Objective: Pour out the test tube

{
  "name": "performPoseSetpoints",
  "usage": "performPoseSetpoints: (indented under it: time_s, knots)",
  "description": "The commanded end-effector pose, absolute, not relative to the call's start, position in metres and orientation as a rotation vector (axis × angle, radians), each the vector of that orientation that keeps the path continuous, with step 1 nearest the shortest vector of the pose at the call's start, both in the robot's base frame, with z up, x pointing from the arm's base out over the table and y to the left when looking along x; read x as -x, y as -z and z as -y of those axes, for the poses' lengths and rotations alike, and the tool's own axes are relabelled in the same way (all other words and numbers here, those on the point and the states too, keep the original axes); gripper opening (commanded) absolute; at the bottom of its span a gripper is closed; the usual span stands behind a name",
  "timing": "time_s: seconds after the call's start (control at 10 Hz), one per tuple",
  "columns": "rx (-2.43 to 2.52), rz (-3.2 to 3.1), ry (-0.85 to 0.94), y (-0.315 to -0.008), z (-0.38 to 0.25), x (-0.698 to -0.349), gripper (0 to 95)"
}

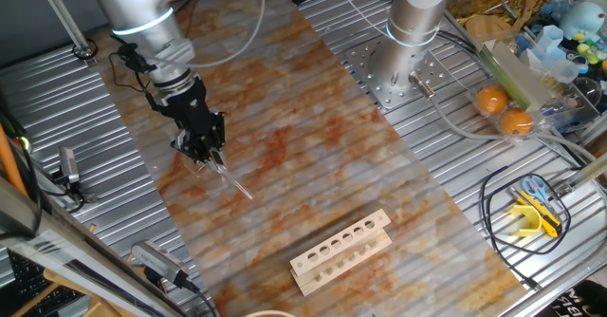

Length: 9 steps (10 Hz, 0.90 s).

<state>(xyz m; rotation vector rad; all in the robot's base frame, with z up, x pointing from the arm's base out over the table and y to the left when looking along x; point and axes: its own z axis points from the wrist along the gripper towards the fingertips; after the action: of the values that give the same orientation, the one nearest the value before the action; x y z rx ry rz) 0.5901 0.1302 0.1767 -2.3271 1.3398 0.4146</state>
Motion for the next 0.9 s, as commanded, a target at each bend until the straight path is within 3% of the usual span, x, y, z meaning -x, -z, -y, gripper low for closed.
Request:
performPoseSetpoints:
  time_s: [0.1, 0.9]
  knots:
    - [2.32, -1.34, -0.417, -0.1766, -0.1307, -0.5901, 0.0]
    - [2.291, -1.34, -0.445, -0.1765, -0.1304, -0.5901, 0.0]
